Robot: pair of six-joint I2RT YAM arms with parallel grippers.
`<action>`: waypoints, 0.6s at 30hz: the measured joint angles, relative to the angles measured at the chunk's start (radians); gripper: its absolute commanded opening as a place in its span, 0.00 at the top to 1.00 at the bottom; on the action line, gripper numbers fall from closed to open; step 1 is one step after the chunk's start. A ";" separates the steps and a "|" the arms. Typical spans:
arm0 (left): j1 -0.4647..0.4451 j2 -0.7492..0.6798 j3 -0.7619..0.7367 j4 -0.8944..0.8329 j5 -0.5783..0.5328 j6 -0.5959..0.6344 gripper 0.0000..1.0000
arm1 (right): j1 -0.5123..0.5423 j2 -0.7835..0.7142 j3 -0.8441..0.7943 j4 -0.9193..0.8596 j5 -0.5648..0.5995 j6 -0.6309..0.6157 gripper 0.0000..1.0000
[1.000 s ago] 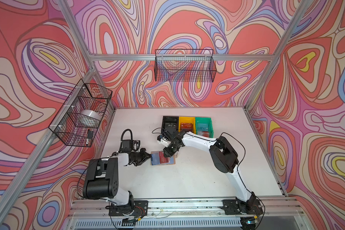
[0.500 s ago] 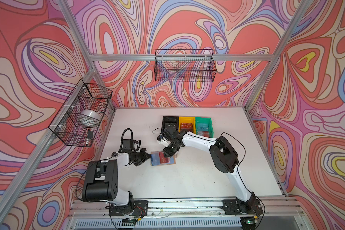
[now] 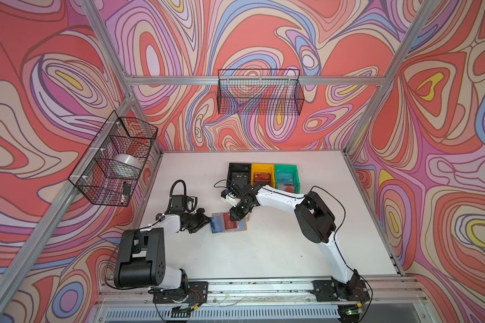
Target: Take the credit cards out of the card holder
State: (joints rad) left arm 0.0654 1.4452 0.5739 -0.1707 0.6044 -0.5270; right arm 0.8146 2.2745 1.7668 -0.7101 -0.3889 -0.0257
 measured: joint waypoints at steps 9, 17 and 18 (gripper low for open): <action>0.002 -0.104 0.004 -0.075 -0.046 0.000 1.00 | -0.002 -0.002 0.000 -0.002 -0.003 -0.014 0.79; 0.013 -0.197 0.038 -0.176 -0.107 0.000 1.00 | -0.002 -0.008 0.002 -0.031 -0.002 -0.030 0.78; 0.013 -0.206 0.041 -0.187 -0.111 0.000 1.00 | -0.002 -0.010 0.003 -0.041 -0.001 -0.033 0.78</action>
State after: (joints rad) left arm 0.0788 1.2392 0.6151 -0.3576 0.4931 -0.5266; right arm 0.8131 2.2650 1.7699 -0.7513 -0.3901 -0.0589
